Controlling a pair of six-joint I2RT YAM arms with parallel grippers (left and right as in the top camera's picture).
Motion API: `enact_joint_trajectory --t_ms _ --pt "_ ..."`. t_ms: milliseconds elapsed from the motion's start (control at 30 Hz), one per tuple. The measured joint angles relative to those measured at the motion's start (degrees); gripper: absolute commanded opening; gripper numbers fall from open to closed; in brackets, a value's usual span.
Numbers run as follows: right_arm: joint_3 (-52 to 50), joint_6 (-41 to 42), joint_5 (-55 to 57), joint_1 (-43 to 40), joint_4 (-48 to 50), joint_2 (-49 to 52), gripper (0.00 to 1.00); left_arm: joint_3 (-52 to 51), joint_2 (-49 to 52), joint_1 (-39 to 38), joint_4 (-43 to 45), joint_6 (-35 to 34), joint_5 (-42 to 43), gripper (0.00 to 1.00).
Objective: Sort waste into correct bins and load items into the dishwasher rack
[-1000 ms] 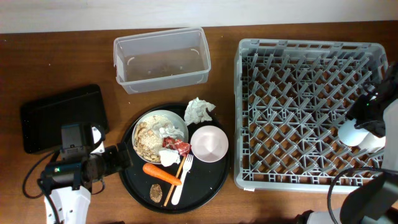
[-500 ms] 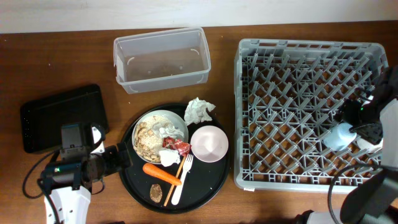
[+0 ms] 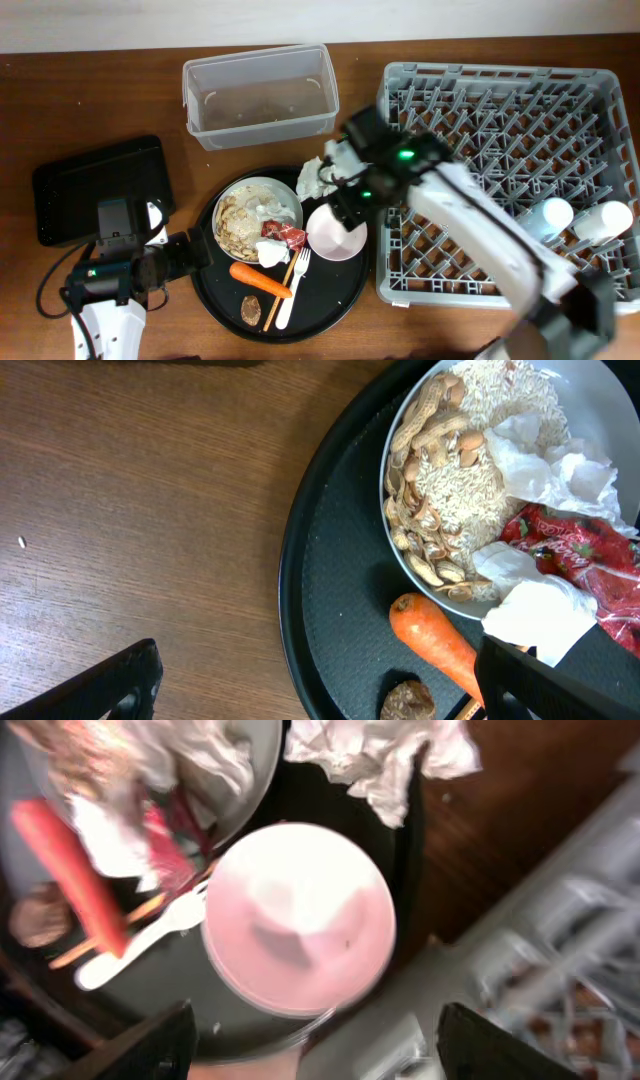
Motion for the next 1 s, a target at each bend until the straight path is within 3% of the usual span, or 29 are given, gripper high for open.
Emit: enact_joint_trajectory --t_ms 133,267,333,467,700,900,1000 --pt "0.00 -0.46 3.06 0.63 3.58 13.05 0.77 0.00 0.00 0.00 -0.04 0.00 0.02 0.99" --pt "0.04 -0.90 5.01 0.63 5.01 19.82 0.43 0.00 0.00 0.00 -0.02 0.00 0.00 0.99" --pt "0.13 -1.01 5.35 0.63 4.83 19.82 0.20 0.00 0.00 0.00 0.00 0.00 0.02 0.99" --pt "0.98 -0.57 6.21 0.63 1.14 19.78 0.04 0.00 0.00 0.00 -0.02 0.00 0.02 0.99" --pt "16.74 2.51 12.90 -0.55 -8.79 13.66 0.04 0.00 0.00 0.00 -0.04 0.00 0.02 0.99" --pt "20.63 10.16 36.98 -15.39 -10.91 -1.33 0.04 0.00 0.00 0.00 0.00 0.00 0.02 0.99" --pt "21.46 13.07 49.51 -24.28 -3.17 -4.68 0.04 0.00 0.00 0.00 0.04 0.00 0.02 1.00"
